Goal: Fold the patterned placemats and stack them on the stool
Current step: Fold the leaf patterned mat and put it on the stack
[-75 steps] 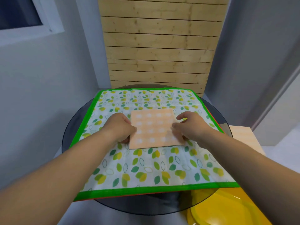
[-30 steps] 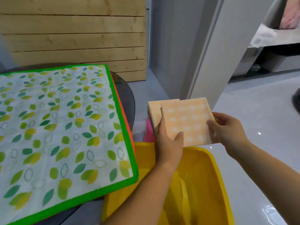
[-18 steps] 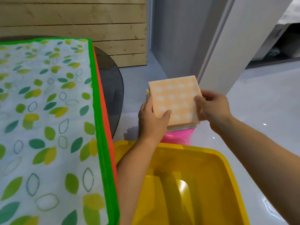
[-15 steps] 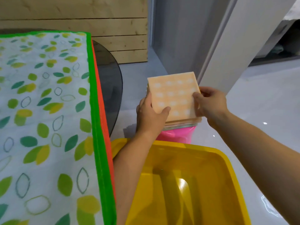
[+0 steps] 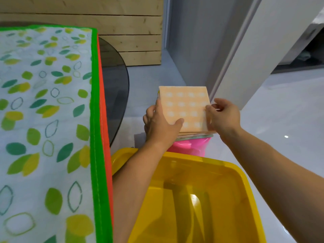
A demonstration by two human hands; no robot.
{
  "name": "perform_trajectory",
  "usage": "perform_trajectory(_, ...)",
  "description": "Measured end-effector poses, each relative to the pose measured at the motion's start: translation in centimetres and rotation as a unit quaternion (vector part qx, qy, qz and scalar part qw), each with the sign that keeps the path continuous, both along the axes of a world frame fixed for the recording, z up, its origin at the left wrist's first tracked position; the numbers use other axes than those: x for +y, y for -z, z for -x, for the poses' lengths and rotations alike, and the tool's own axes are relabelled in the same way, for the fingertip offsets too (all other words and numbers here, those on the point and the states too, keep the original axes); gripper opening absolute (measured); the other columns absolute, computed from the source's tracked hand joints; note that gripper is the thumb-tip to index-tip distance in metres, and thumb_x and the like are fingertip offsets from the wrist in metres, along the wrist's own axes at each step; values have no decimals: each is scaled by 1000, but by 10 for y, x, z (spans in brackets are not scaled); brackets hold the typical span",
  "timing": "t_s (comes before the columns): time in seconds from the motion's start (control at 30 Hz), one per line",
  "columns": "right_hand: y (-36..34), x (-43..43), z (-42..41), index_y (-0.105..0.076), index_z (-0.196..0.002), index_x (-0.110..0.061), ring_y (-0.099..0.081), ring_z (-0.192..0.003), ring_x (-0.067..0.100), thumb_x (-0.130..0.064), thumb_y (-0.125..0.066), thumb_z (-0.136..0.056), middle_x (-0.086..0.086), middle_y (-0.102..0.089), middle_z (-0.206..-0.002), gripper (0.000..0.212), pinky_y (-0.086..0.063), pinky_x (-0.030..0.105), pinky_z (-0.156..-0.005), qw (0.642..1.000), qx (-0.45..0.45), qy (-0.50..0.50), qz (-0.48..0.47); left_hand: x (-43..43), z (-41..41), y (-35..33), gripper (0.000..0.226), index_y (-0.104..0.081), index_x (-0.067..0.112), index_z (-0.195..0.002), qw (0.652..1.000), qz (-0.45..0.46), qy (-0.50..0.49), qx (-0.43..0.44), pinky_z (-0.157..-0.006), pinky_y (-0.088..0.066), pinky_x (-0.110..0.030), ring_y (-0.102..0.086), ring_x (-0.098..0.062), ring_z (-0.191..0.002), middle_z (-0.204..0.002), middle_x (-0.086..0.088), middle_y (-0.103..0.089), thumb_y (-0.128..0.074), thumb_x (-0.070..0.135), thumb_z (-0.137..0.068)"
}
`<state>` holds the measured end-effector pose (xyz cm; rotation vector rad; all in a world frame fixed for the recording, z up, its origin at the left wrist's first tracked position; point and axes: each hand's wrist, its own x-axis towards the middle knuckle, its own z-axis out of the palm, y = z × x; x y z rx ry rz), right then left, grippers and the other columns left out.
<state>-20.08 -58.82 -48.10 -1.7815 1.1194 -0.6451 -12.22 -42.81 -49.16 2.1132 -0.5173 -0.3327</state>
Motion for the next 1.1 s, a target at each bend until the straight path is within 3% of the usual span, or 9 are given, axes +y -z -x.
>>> perform_trajectory(0.1,-5,1,10,-56,-135,-15,-58,-106,17,-28,-63,-96,-5,-60,-118,42,-52,32,-90,999,-1,22,31,2,12,-4,86,-21,28,-153,1000,-8,-26,-13,-109,-34,-38,-25,-19,-137,-152,4,-24,-71,47,-86)
perform_trajectory(0.27,-27,14,34,-66,-120,-14,-59,-97,13,-29,-63,-96,-9,-62,-102,29,-50,31,-87,998,-23,15,59,13,45,-17,70,-33,22,-147,997,27,-70,-3,-106,-34,-36,-32,-21,-133,-149,0,-32,-67,43,-90)
perform_trajectory(0.37,-51,30,51,-69,-103,-20,-62,-85,9,-28,-62,-96,-10,-67,-90,12,-53,33,-83,998,-36,4,60,24,76,-35,66,-31,22,-149,994,55,-67,62,-113,-35,-40,-32,-23,-137,-151,-1,-33,-63,39,-94)
perform_trajectory(0.5,-100,61,80,-67,-98,-24,-66,-91,18,-30,-58,-98,-5,-70,-93,11,-57,39,-85,997,-57,-12,58,46,119,-76,59,-32,28,-147,974,147,-18,169,-108,-45,-39,-45,-20,-131,-146,0,-42,-63,32,-97)
perform_trajectory(0.63,-158,101,114,-68,-100,-22,-67,-91,17,-30,-55,-100,-5,-70,-94,15,-55,29,-74,994,-60,-42,80,84,152,-125,51,-40,26,-142,959,200,45,194,-103,-47,-30,-53,-11,-120,-130,5,-51,-64,26,-96)
perform_trajectory(0.87,-237,191,134,-73,-94,-17,-68,-87,18,-28,-60,-97,0,-73,-88,17,-57,35,-81,977,-34,-176,119,179,122,-204,39,-49,25,-132,979,183,75,58,-97,-49,-27,-56,-7,-110,-119,9,-56,-63,27,-95)
perform_trajectory(1.1,-262,297,91,-73,-94,-25,-63,-81,-7,-29,-68,-92,-18,-70,-86,7,-46,10,-67,916,27,-348,196,325,45,-224,28,-56,28,-120,991,18,99,-93,-93,-50,-26,-58,-2,-104,-112,14,-58,-65,35,-94)
